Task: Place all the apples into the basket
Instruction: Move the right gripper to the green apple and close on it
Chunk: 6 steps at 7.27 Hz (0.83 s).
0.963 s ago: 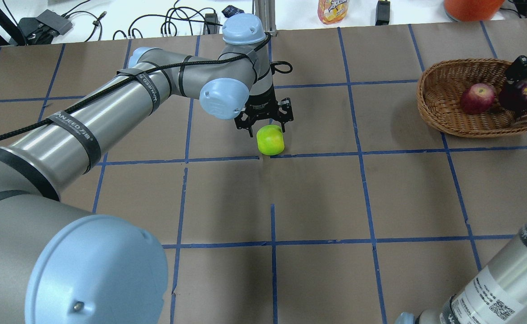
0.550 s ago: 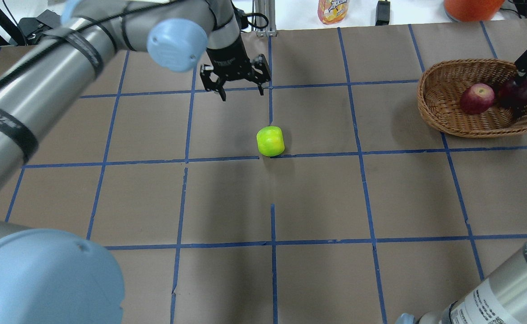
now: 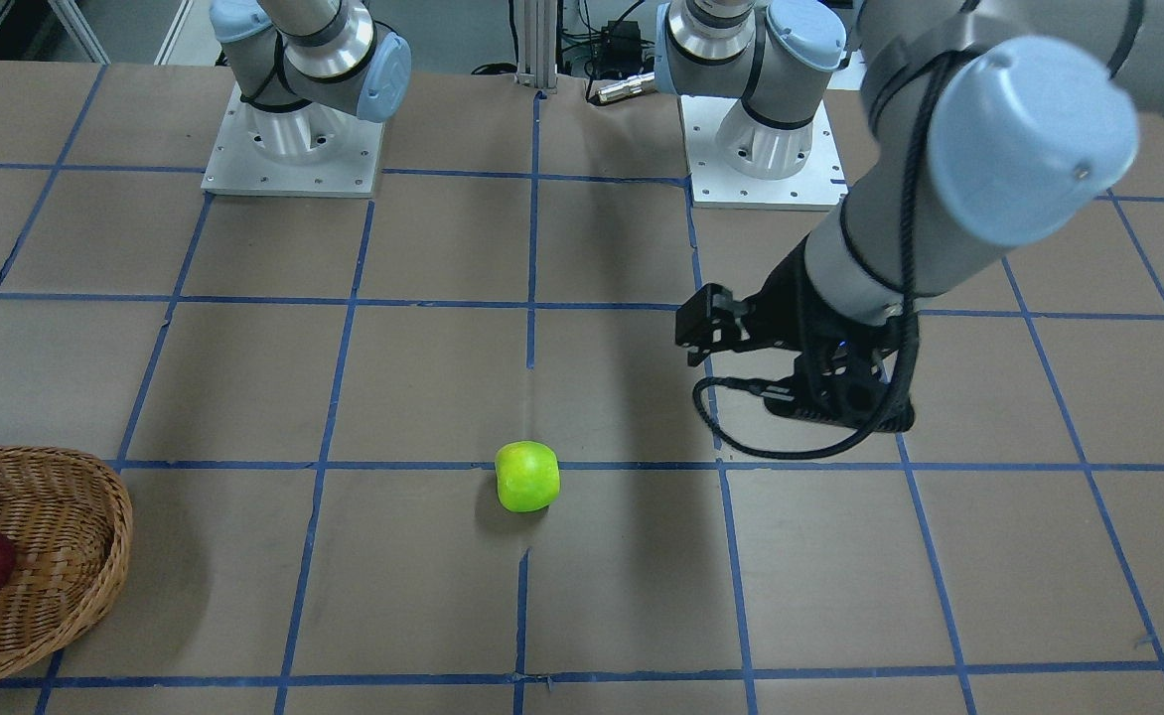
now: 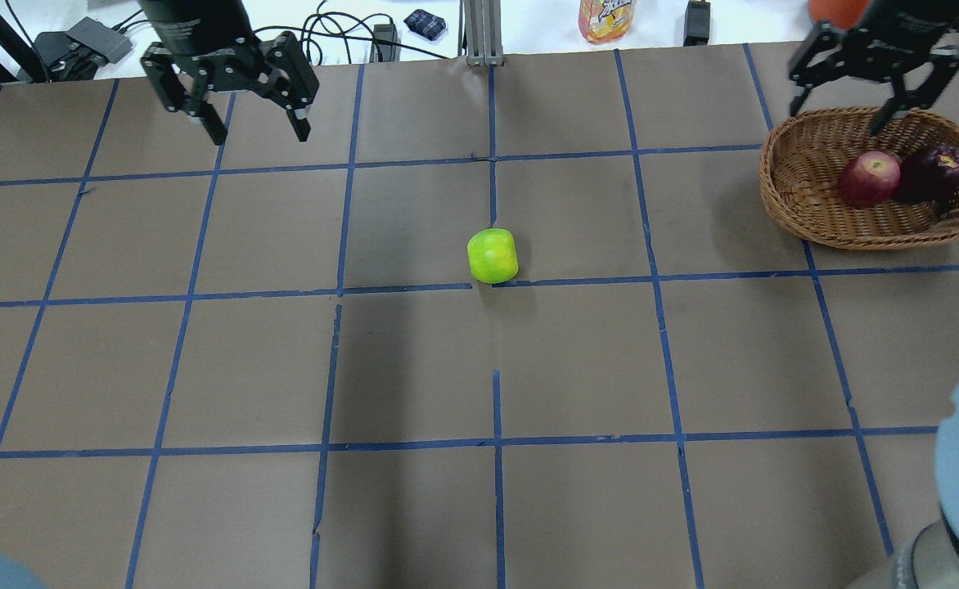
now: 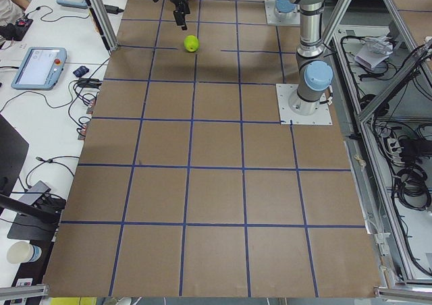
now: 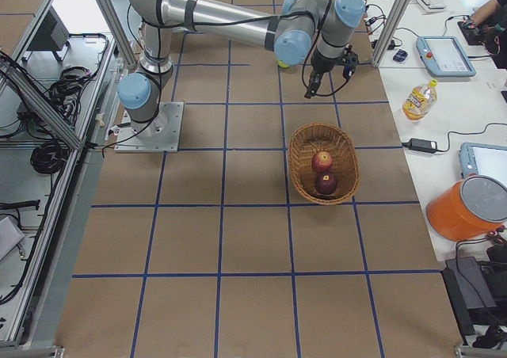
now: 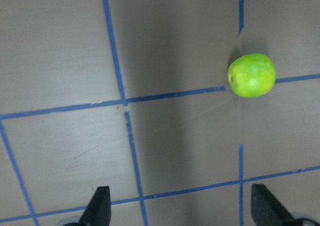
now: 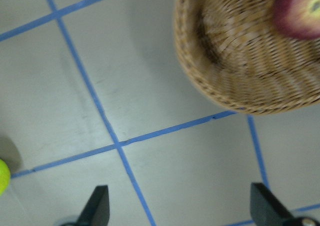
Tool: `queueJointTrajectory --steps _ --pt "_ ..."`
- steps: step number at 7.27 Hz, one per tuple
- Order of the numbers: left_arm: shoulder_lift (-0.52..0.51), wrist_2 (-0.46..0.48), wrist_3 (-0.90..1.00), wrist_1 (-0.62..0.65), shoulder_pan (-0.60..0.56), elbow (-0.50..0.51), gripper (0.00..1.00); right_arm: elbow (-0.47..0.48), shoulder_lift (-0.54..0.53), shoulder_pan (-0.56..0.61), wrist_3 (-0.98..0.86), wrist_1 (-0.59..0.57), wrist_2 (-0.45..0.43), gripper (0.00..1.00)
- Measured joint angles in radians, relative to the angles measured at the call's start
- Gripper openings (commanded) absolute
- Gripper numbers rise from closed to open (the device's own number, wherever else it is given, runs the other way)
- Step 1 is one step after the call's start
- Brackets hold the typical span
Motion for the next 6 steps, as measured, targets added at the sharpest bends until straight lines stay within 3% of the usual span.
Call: queueJointTrajectory --steps 3,6 --pt "0.092 0.054 -0.037 0.031 -0.002 -0.095 1.00 0.011 0.129 0.280 0.392 -0.244 0.032 1.00" --pt "0.114 0.043 -0.046 0.079 -0.005 -0.128 1.00 0.011 0.215 0.406 0.526 -0.373 0.033 1.00"
